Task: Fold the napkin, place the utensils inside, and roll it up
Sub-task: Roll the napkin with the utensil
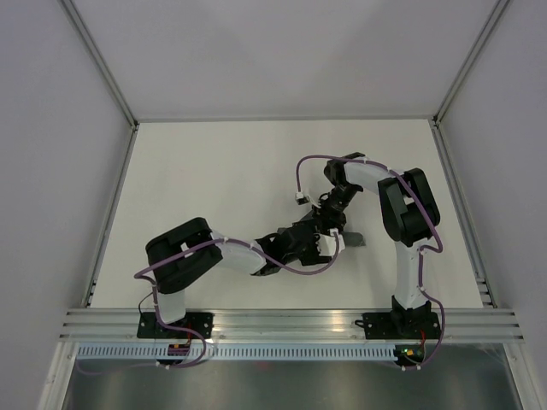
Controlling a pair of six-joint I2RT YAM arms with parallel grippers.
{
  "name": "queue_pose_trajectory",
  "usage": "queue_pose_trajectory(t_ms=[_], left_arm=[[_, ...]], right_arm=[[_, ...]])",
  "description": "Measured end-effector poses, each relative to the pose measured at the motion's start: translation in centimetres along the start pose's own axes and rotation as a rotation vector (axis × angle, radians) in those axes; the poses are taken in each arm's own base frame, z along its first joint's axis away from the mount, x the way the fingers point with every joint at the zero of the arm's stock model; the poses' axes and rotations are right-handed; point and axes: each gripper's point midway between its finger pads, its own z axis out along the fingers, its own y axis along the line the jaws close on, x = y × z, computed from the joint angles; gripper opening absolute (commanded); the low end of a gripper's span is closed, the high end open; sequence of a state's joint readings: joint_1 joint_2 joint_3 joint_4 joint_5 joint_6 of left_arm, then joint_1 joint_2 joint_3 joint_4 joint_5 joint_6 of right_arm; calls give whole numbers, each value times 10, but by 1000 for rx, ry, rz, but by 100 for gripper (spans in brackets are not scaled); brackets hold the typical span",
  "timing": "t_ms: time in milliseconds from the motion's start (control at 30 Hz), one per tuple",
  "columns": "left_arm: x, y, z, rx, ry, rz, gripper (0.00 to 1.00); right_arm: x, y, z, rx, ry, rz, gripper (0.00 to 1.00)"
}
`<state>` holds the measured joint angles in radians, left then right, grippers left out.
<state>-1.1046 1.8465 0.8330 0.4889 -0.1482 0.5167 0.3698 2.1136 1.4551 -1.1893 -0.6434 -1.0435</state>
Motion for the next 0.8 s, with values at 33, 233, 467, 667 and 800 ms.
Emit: queue_pose_trajectory(t_ms=[33, 233, 467, 667, 800], left_arm=[[-1, 1, 2, -1, -1, 4, 81], [2, -3, 8, 10, 13, 21, 45], [3, -5, 9, 19, 20, 40, 21], [0, -7, 10, 40, 20, 32, 2], [-1, -9, 11, 62, 12, 0, 2]], right_arm=[[0, 0, 0, -1, 0, 2, 29], [0, 0, 0, -7, -1, 7, 29], [0, 0, 0, -12, -3, 13, 30], [0, 2, -1, -22, -18, 28, 53], [0, 10, -4, -37, -39, 45, 66]])
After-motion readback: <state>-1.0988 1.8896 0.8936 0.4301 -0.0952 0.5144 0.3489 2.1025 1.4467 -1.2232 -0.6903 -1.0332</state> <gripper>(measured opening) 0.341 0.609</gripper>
